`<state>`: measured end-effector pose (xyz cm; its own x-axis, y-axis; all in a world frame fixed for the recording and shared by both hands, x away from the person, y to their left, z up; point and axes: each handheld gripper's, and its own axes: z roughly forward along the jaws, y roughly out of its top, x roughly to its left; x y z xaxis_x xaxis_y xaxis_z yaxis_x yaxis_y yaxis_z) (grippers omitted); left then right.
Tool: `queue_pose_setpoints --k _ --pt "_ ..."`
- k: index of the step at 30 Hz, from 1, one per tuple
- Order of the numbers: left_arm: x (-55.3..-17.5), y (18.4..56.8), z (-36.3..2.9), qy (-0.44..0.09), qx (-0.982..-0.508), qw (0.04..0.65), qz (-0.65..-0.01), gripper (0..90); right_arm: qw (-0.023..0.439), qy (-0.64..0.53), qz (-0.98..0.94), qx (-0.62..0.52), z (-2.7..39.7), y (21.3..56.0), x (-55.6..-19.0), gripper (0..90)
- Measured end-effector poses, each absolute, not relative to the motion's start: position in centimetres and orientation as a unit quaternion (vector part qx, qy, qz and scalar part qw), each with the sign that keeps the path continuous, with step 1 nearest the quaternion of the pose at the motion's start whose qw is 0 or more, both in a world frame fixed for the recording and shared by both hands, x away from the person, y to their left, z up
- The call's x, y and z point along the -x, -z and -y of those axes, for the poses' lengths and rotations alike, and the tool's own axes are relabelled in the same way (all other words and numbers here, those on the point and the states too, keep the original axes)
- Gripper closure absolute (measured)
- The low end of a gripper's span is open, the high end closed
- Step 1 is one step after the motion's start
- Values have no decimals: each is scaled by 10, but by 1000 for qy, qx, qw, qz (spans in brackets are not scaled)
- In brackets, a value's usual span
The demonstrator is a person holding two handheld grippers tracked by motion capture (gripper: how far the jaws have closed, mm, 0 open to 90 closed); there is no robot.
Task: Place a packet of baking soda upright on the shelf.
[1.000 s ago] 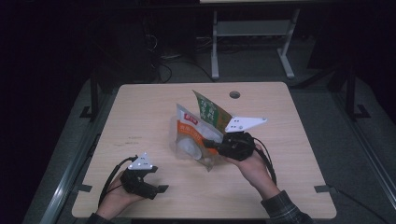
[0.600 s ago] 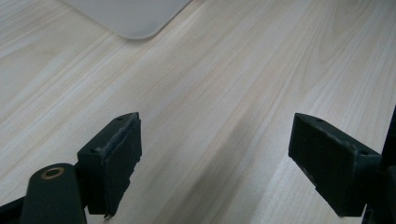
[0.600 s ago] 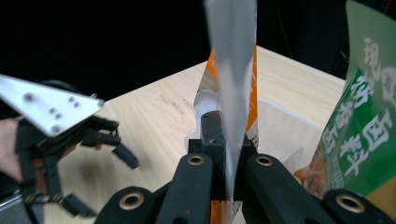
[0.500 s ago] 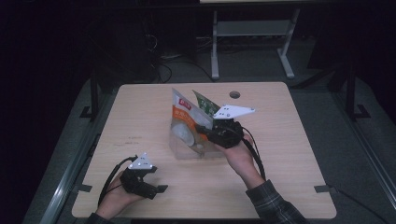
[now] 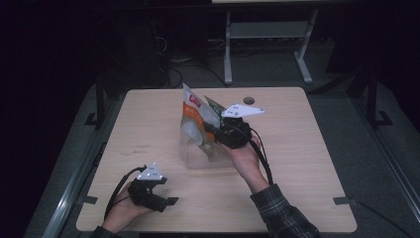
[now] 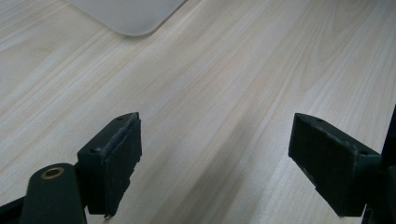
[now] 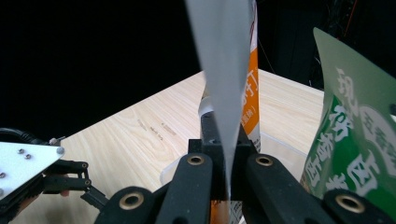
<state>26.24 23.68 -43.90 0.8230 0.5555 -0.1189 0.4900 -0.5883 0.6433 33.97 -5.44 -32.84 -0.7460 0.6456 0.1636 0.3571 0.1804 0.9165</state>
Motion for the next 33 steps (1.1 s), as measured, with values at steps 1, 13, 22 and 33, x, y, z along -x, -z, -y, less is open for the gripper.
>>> queue_pose_setpoints --k 1,13,22,33 --pt "-262 439 -237 -47 -890 345 -295 168 131 -547 -757 -331 53 329 -340 900" --pt "-263 440 -236 -47 -891 345 -293 168 139 -540 -758 -340 49 332 -343 900" --pt "-263 441 -235 -48 -894 341 -287 168 137 -540 -755 -345 42 335 -346 900" --pt "-262 441 -233 -42 -894 340 -289 168 136 -534 -755 -354 32 350 -352 900"
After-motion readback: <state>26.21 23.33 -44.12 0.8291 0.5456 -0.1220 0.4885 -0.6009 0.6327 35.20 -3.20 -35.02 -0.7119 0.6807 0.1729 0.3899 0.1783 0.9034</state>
